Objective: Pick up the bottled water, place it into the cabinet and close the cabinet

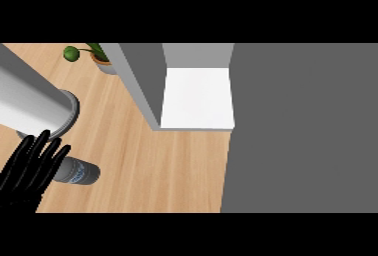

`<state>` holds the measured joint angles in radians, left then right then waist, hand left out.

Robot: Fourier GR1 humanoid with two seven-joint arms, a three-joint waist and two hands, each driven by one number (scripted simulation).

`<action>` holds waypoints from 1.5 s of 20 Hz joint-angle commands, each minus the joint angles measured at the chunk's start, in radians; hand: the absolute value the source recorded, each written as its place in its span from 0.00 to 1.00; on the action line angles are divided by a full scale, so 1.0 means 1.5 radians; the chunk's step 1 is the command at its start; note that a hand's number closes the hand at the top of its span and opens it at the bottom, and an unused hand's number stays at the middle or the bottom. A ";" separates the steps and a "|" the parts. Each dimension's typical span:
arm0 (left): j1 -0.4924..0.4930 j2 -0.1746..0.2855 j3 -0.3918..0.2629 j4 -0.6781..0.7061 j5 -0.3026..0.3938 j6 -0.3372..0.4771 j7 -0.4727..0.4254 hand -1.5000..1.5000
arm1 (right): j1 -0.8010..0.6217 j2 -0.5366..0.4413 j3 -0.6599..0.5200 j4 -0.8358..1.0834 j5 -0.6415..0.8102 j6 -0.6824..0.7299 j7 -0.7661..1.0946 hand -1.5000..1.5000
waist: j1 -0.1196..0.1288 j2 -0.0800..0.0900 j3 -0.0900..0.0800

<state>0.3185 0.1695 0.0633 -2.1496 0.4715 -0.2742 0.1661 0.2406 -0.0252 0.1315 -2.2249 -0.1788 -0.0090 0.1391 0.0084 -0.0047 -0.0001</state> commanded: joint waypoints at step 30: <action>0.078 0.010 0.281 0.151 0.151 -0.258 -0.024 0.00 | 0.249 0.002 0.089 -0.068 0.001 0.072 -0.131 0.00 | -0.008 0.002 0.000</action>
<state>0.4666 0.1948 0.4535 -1.9732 0.7234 -0.6489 0.1447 0.5771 -0.0248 0.2420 -2.2811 -0.1968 0.1123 -0.0559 -0.0023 -0.0014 0.0001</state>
